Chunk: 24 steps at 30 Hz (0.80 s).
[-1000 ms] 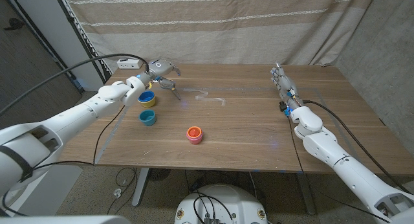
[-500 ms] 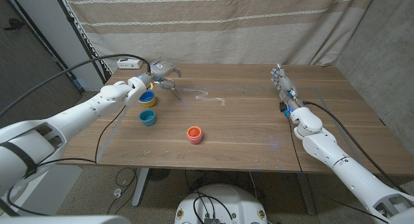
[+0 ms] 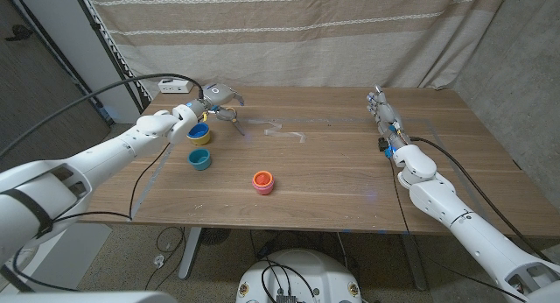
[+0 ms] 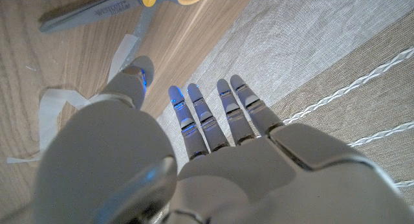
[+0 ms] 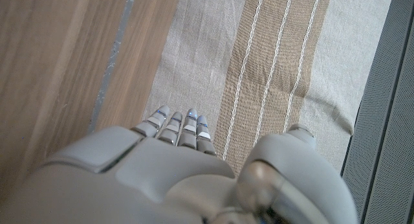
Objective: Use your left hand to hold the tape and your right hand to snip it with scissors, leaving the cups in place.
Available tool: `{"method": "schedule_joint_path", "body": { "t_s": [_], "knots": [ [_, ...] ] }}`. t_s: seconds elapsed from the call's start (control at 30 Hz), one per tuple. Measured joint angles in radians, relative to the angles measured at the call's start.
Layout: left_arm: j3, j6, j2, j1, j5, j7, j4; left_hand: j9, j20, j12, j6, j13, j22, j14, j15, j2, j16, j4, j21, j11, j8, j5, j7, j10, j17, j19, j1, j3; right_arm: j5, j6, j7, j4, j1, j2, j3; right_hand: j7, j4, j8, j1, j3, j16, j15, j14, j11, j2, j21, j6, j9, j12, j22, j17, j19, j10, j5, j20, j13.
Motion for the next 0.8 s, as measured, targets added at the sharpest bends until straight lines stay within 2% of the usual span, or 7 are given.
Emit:
{"method": "schedule_joint_path", "body": {
  "t_s": [0.67, 0.8],
  "knots": [
    [0.022, -0.002, -0.009, -0.017, -0.011, -0.011, 0.03, 0.0, 0.0, -0.004, 0.0, 0.0, 0.0, 0.0, 0.0, -0.002, 0.0, -0.004, 0.0, 0.0, 0.0, 0.004, 0.0, 0.0, 0.0, 0.0, 0.009, -0.004, -0.001, -0.006, 0.005, 0.016, 0.018, 0.003, -0.004, 0.0, 0.0, 0.0, 0.0, 0.0, 0.0, 0.0, 0.0, 0.0, 0.0, 0.0, 0.0, 0.0, 0.0, 0.0, 0.0, 0.0, 0.0, 0.0, 0.0, 0.0],
    [0.028, -0.01, -0.016, -0.022, -0.015, -0.011, 0.045, -0.008, 0.0, -0.004, 0.027, 0.0, 0.0, 0.01, 0.001, 0.0, 0.0, -0.004, 0.0, 0.003, 0.015, 0.004, 0.0, 0.018, -0.005, 0.0, 0.024, -0.004, -0.002, -0.006, 0.006, 0.02, 0.021, 0.004, -0.006, 0.0, 0.0, 0.0, 0.0, 0.0, 0.0, 0.0, 0.0, 0.0, 0.0, 0.0, 0.0, 0.0, 0.0, 0.0, 0.0, 0.0, 0.0, 0.0, 0.0, 0.0]
  ]
}}
